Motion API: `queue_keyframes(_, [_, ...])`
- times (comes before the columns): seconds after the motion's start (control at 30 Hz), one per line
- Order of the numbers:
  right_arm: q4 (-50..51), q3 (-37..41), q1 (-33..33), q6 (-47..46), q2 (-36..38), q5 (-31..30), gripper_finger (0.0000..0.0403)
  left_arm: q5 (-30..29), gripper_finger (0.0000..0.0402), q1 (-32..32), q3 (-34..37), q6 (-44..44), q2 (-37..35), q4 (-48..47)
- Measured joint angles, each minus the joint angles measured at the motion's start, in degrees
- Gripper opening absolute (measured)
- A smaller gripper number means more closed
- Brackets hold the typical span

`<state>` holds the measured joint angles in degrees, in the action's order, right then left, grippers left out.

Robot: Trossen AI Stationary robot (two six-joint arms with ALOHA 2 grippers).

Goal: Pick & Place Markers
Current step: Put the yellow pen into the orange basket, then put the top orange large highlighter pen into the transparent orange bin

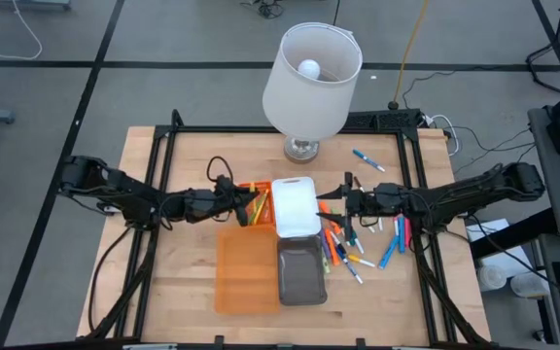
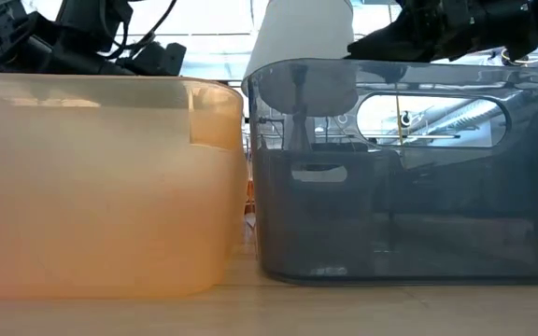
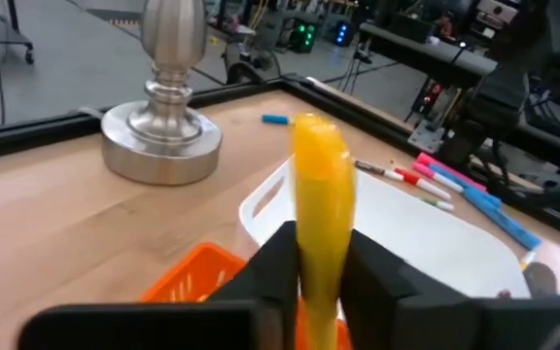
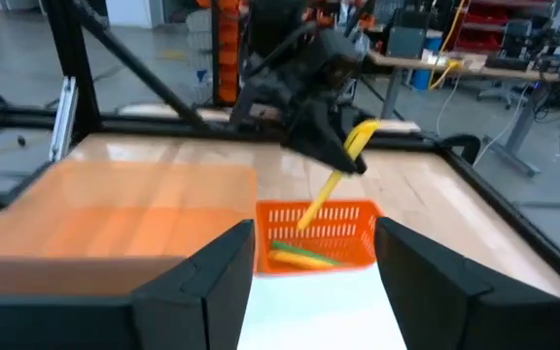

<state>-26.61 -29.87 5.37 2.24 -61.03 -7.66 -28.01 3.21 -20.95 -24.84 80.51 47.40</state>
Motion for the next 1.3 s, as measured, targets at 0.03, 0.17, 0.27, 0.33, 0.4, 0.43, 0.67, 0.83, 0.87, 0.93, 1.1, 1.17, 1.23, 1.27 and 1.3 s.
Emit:
queue_keyframes(0.03, [0.4,0.0,0.0,0.0,0.3,0.0,0.0202,0.0,0.0089,0.0,0.0,0.0,0.0,0.0])
queue_keyframes(0.17, [2.0,0.0,0.0,0.0,1.5,0.0,0.0205,0.0,0.0157,0.0,0.0,0.0,0.0,0.0])
queue_keyframes(0.27, [2.8,0.0,0.0,0.0,1.8,0.0,0.0205,0.0,0.0192,0.0,0.0,0.1,0.0,0.0])
queue_keyframes(0.33, [2.7,0.0,0.0,0.0,1.9,0.0,0.0203,0.0,0.0210,0.0,0.0,0.2,0.0,0.1])
queue_keyframes(0.4, [3.1,0.0,0.0,0.0,1.9,0.0,0.0202,0.0,0.0223,0.0,0.0,0.1,0.0,0.0])
queue_keyframes(0.43, [3.2,0.0,0.0,-0.1,1.9,0.0,0.0202,0.0,0.0229,0.0,0.0,0.0,0.0,0.1])
queue_keyframes(0.67, [3.0,0.0,0.0,-0.1,1.9,0.0,0.0201,0.0,0.0251,0.0,0.0,0.3,0.0,0.4])
queue_keyframes(0.83, [3.4,0.0,0.0,-0.1,1.9,0.0,0.0201,0.0,0.0259,0.0,0.0,0.0,0.0,0.5])
queue_keyframes(0.87, [3.4,0.0,0.0,-0.1,1.9,0.0,0.0201,0.0,0.0259,0.0,0.0,0.0,0.0,0.5])
queue_keyframes(0.93, [3.7,0.0,0.0,-0.1,1.9,0.0,0.0201,0.1,0.0258,0.0,0.0,0.0,0.0,0.5])
queue_keyframes(1.1, [4.1,0.0,0.0,-0.1,1.9,0.0,0.0201,2.2,0.0251,0.1,0.0,0.8,0.0,0.5])
queue_keyframes(1.17, [4.3,0.0,0.0,-0.1,1.9,0.0,0.0201,2.3,0.0250,0.1,0.0,0.7,0.0,0.5])
queue_keyframes(1.23, [4.3,0.0,0.0,-0.1,1.9,0.0,0.0201,2.3,0.0252,0.1,0.0,0.7,0.0,0.5])
queue_keyframes(1.27, [4.3,0.0,0.0,-0.1,1.9,0.0,0.0201,2.3,0.0254,0.1,0.0,0.7,0.0,0.5])
queue_keyframes(1.3, [4.3,0.0,0.0,-0.1,1.9,0.0,0.0201,2.3,0.0256,0.1,0.0,0.8,0.0,0.5])
